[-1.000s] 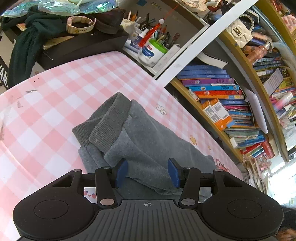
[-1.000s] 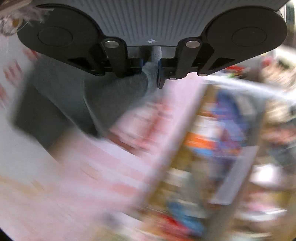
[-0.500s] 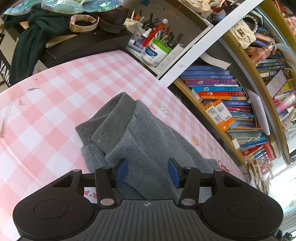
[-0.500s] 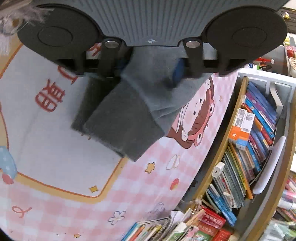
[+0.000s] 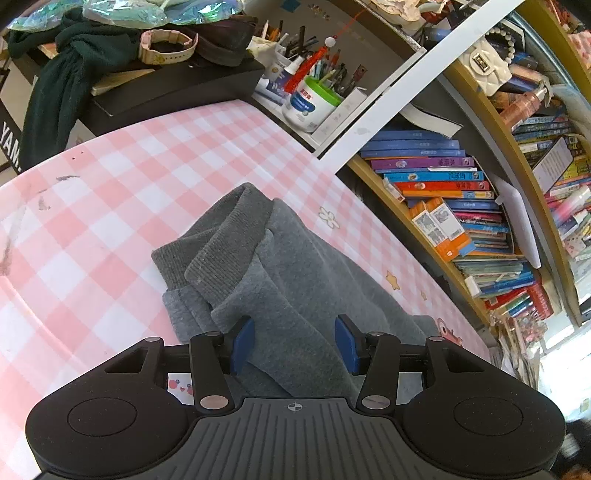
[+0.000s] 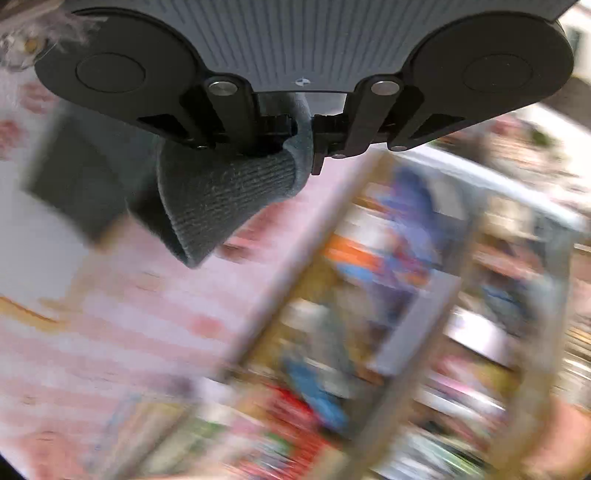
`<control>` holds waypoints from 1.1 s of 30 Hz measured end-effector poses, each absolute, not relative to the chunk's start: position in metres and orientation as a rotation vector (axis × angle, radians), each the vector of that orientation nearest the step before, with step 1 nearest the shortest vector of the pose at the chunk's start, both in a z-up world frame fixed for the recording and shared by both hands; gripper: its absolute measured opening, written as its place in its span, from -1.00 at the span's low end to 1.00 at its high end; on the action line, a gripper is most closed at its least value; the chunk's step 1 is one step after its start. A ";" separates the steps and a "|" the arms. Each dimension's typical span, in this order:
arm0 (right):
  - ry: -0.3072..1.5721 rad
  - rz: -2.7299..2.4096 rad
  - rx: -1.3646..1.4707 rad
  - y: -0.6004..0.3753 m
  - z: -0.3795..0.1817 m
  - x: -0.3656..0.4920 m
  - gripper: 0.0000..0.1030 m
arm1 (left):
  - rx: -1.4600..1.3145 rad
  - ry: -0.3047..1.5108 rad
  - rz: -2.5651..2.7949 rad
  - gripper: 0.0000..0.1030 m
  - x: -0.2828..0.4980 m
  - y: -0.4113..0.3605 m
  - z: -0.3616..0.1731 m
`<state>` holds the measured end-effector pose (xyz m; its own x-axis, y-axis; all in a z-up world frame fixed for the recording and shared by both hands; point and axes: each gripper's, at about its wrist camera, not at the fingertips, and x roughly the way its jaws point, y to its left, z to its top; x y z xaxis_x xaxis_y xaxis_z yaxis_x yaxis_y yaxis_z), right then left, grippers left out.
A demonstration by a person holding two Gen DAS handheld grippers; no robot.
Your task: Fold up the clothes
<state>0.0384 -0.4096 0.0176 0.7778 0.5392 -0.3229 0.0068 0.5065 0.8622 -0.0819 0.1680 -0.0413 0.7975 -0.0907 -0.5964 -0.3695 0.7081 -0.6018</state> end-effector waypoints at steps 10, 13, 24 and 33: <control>0.939 -0.048 0.901 -0.420 -0.043 0.041 -0.32 | -0.790 0.643 0.162 -0.08 -0.082 0.168 -0.043; 0.926 -0.044 0.890 -0.415 -0.037 0.041 -0.23 | -0.788 0.645 0.161 -0.08 -0.081 0.167 -0.042; 0.924 -0.109 0.878 -0.421 -0.021 0.034 0.26 | -0.792 0.637 0.161 -0.08 -0.082 0.167 -0.042; 0.920 -0.124 0.848 -0.424 -0.022 0.037 -0.31 | -0.785 0.642 0.153 -0.08 -0.080 0.166 -0.043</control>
<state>0.0371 -0.4237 -0.0222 0.6232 0.2478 -0.7418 0.4350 0.6784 0.5921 -0.0801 0.1664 -0.0427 0.8005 -0.1033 -0.5903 -0.3581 0.7074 -0.6094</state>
